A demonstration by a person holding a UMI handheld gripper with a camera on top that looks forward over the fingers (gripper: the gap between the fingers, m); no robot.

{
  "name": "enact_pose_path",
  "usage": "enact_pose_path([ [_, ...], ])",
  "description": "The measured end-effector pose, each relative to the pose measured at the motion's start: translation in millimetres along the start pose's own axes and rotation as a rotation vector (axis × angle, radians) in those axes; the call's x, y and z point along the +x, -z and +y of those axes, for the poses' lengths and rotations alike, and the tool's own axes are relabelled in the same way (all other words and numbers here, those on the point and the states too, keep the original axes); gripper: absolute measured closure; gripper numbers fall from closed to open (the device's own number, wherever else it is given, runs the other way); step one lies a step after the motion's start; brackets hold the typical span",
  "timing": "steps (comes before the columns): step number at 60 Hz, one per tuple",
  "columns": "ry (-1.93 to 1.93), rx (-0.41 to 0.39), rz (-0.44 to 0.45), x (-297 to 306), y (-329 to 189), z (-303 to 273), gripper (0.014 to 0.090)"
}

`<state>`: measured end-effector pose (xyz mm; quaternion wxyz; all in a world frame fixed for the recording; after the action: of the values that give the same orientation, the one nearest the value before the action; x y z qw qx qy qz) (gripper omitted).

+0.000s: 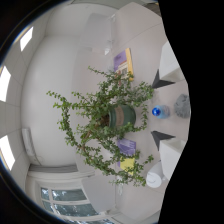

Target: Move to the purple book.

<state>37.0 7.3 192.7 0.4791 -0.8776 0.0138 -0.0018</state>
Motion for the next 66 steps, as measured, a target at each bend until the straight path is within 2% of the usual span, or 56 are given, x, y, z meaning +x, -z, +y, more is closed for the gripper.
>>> enact_pose_path([
  [22, 0.01, -0.017, 0.018, 26, 4, 10, 0.0202],
  [42, 0.015, -0.053, 0.111, 135, -5, 32, 0.0202],
  [56, 0.023, -0.084, 0.122, 226, -45, 28, 0.0199],
  [66, 0.023, -0.11, 0.093, 274, -87, 19, 0.0202],
])
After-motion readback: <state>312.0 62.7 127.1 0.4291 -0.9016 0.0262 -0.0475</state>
